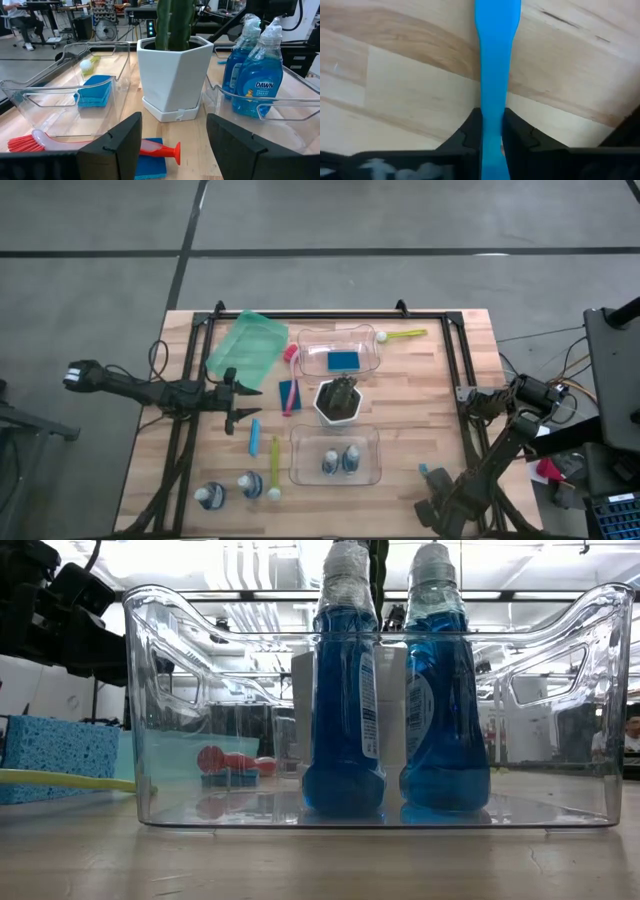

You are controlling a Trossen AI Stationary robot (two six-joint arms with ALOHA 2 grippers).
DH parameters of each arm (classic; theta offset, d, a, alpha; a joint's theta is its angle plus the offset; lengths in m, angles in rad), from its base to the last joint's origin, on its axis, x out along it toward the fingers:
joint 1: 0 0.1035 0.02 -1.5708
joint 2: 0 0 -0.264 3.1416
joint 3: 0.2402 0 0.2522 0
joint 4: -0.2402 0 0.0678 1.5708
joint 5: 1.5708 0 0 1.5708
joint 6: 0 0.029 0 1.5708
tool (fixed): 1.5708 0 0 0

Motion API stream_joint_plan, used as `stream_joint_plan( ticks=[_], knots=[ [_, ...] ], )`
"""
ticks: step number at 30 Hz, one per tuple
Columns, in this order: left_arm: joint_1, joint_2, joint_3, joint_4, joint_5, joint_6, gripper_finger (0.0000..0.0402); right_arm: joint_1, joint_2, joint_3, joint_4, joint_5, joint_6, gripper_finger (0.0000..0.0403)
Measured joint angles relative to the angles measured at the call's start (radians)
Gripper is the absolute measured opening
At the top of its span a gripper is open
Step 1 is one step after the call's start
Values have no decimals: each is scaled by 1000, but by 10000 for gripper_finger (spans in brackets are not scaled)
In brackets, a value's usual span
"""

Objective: Pick & Place Kitchen Sink Supplies
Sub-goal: Put the blue dishwashing brush into the light blue bin

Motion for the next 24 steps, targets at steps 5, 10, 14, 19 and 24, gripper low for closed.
stream_joint_plan(
  ticks=[5,10,14,19,24],
  knots=[
    [0,0,0,0,0,0,218,1,3,16,-17,25,-40,38],
    [0,0,0,0,0,0,218,2,9,71,-75,50,-89,40],
    [0,0,0,0,0,0,218,-3,2,134,-136,147,-154,41],
    [0,0,0,0,0,0,218,-4,-2,221,-222,181,-234,42],
    [0,0,0,0,0,0,218,-9,-4,313,-294,263,-312,42]
  ],
)
